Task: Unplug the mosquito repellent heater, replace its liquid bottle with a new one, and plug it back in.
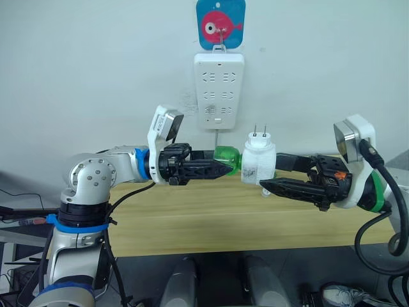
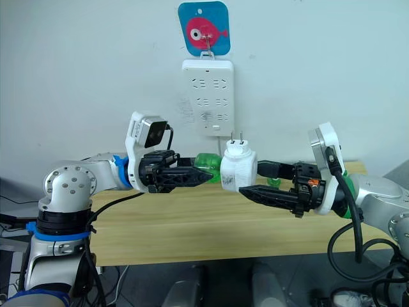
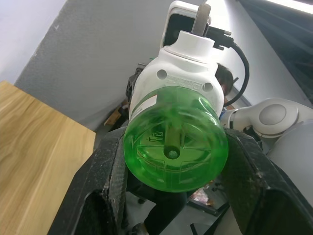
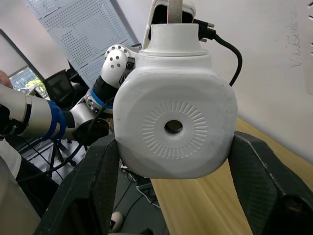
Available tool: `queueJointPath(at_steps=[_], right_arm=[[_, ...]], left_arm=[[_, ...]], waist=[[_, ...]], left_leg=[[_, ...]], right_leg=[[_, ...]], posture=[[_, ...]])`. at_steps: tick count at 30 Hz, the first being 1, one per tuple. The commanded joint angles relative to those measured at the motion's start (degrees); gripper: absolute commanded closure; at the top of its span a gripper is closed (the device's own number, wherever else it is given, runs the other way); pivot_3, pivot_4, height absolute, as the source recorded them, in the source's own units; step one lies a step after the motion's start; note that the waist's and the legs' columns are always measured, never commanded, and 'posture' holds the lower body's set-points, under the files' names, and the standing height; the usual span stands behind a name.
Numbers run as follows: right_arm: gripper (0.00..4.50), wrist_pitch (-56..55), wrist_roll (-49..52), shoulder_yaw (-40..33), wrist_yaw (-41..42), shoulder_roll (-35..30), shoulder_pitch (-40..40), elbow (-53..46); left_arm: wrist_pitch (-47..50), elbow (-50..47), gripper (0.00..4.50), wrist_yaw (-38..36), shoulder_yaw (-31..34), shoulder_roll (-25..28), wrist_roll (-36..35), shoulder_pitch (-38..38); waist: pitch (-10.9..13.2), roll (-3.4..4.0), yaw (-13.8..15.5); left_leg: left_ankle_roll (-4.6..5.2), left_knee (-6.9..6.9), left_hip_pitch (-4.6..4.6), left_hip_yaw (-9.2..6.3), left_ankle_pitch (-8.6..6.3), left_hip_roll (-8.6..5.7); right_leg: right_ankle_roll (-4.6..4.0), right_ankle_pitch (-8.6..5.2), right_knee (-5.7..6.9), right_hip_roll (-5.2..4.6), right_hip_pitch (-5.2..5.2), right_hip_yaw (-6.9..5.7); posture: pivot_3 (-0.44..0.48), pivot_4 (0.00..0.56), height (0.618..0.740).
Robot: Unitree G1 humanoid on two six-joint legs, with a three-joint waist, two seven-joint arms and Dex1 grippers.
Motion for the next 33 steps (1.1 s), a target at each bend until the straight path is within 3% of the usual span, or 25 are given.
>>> queueJointPath(at_steps=[1,9,18,22,23,33], right_arm=[[1.59,0.2,1.5,1.3,2.4,-0.3,-1.1,-4.2],[1.59,1.6,2.4,0.1,2.5,-2.0,-0.9,-3.1],[1.59,3.1,6.8,1.2,-2.1,-2.0,-3.3,-2.3],[0.15,3.5,6.6,1.1,-1.9,-2.4,-4.2,-2.2],[0.0,3.5,6.4,1.1,-1.9,-2.5,-4.3,-2.2],[0.0,3.6,3.6,1.1,-1.9,-3.5,-3.6,-2.8]], left_arm=[[-1.4,-4.3,2.16,-1.8,-2.5,0.2,0.6,0.1],[-4.4,-3.4,2.16,-2.7,-3.2,0.4,4.5,0.0],[-4.0,-4.3,2.16,-0.9,-2.6,-1.8,3.5,0.7],[-4.0,-4.1,2.16,-0.2,-2.0,-2.4,3.6,0.9],[-3.9,-4.0,2.16,0.2,-1.8,-2.6,3.5,0.9],[-3.5,-1.9,2.16,4.5,0.1,-5.1,0.8,0.3]], waist=[[0.0,0.0,0.0],[0.0,0.0,0.0],[0.0,0.0,0.0],[0.0,-0.01,0.0],[0.0,-0.02,0.0],[0.0,-0.02,0.0]], left_leg=[[0.0,0.0,0.0,0.0,0.0,0.0],[0.0,0.01,0.0,0.0,0.0,0.0],[0.0,0.01,0.0,0.0,0.0,0.0],[0.0,0.01,-0.01,0.0,0.0,-0.01],[0.01,0.02,-0.02,-0.01,0.0,-0.01],[0.01,0.03,-0.01,-0.01,0.0,-0.01]], right_leg=[[0.0,0.0,0.0,0.0,0.0,0.0],[0.0,0.0,0.0,-0.01,0.0,0.0],[0.0,0.0,0.01,-0.01,0.0,0.0],[0.0,0.0,0.0,-0.02,0.01,0.0],[0.0,0.0,-0.01,-0.02,0.01,-0.01],[0.0,0.0,0.0,-0.02,0.01,-0.01]], posture=[[-0.017,0.198,0.732],[-0.016,0.204,0.732],[-0.016,0.207,0.732],[-0.014,0.206,0.732],[-0.014,0.206,0.732],[-0.019,0.203,0.732]])
